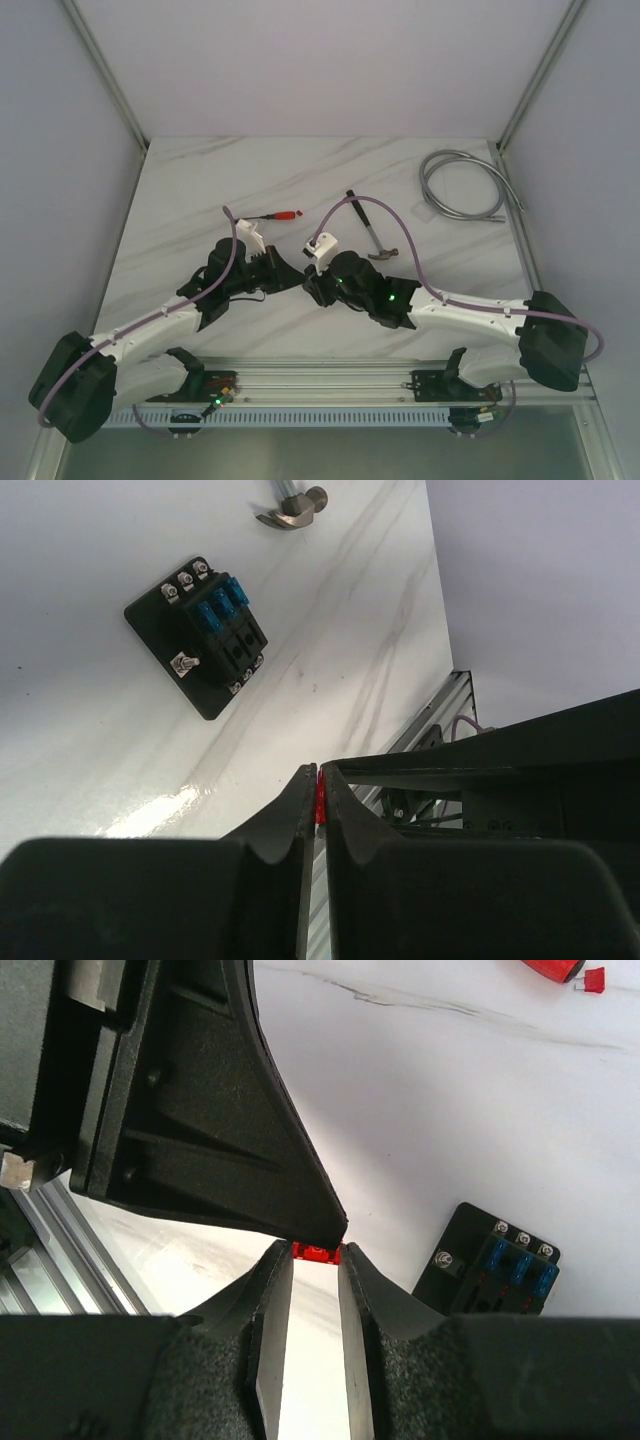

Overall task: Snap on the fuse box
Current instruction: Pick up the fuse from the center of the board.

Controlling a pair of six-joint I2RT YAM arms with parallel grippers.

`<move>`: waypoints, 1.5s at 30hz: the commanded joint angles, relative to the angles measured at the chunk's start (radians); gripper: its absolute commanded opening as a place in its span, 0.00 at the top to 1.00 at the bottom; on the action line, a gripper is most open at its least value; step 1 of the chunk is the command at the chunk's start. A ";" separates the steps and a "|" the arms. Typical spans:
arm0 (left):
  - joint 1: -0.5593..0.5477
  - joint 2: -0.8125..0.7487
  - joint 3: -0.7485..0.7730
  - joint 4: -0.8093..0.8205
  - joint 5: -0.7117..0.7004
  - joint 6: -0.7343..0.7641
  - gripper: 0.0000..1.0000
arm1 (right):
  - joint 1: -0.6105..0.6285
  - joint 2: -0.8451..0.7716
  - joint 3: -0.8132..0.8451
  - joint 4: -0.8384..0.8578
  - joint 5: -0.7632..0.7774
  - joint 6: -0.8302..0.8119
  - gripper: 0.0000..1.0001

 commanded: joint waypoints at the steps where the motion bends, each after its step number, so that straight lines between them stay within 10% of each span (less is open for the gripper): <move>1: -0.007 -0.015 -0.022 0.024 -0.021 -0.016 0.88 | 0.007 -0.020 -0.005 0.043 0.022 -0.013 0.84; 20: -0.010 -0.301 -0.078 0.080 -0.246 -0.199 1.00 | 0.003 -0.212 -0.109 0.245 0.127 0.299 0.43; 34: -0.092 -0.436 -0.173 0.309 -0.367 -0.381 1.00 | -0.030 -0.185 -0.299 0.811 0.016 0.613 0.46; 45: -0.173 -0.401 -0.187 0.424 -0.410 -0.415 1.00 | -0.039 -0.103 -0.290 0.952 -0.057 0.693 0.62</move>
